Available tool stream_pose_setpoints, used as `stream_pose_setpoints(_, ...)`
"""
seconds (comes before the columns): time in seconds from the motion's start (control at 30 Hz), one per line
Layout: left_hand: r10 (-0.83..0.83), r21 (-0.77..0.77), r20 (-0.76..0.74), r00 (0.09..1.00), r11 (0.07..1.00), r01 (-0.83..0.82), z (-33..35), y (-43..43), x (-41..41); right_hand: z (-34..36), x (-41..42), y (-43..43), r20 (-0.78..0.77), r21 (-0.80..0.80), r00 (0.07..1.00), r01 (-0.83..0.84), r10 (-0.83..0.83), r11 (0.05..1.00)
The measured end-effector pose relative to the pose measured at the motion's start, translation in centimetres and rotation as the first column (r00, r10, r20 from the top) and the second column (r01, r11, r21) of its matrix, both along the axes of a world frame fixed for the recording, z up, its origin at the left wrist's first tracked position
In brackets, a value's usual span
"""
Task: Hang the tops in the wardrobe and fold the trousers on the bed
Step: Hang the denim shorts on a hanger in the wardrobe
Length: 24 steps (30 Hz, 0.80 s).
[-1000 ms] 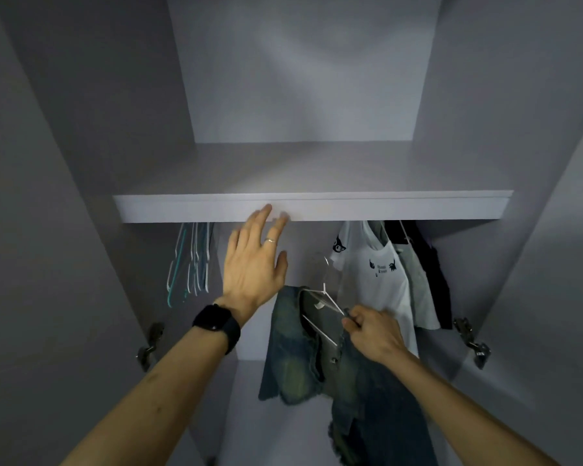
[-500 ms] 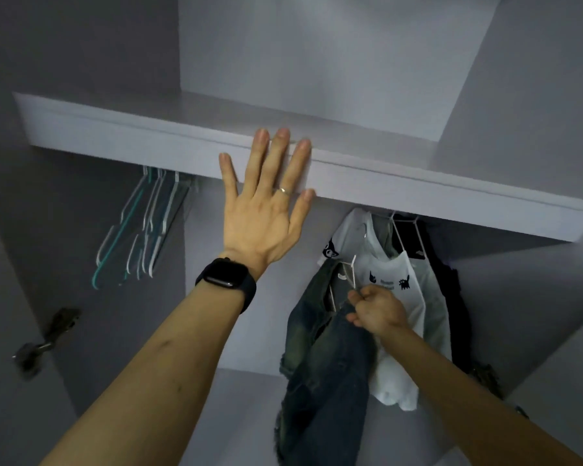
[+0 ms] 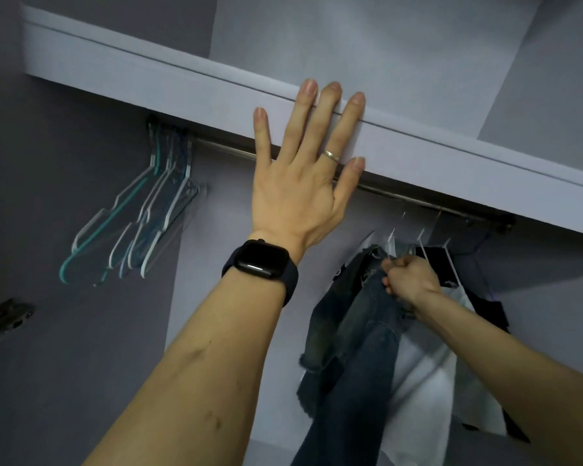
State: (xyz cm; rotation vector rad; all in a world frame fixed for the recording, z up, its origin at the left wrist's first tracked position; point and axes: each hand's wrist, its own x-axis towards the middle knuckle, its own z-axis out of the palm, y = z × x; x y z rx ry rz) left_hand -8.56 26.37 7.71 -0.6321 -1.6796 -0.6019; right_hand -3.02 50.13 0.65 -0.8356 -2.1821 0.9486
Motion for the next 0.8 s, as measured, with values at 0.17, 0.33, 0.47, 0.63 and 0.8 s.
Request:
stream_pose_setpoints(0.17,0.006,0.018,-0.024,1.0,1.0,-0.005,0.2,0.2,-0.4,-1.3,0.2,-0.9,-0.028,0.062,1.0,0.009,-0.007,0.998)
stream_pose_setpoints(0.33,0.0,0.027,-0.024,1.0,1.0,0.001,0.1,0.3,-0.4,-0.5,1.0,-1.0,-0.019,0.192,0.998,0.069,-0.067,0.979)
stream_pose_setpoints(0.47,-0.001,0.037,-0.033,0.999,0.999,0.002,0.1,0.4,-0.3,-0.6,0.0,-1.8,-0.04,0.128,0.997,0.076,-0.072,0.989)
stream_pose_setpoints(0.63,-0.01,0.034,-0.037,0.999,0.999,0.012,0.0,0.2,-0.4,-0.8,-0.1,-2.2,-0.095,0.195,0.988,0.136,-0.119,0.971)
stream_pose_setpoints(0.8,-0.023,0.048,-0.03,0.999,0.999,0.024,0.0,0.3,-0.3,2.2,-0.6,-2.2,-0.08,0.213,0.984,0.174,-0.16,0.961)
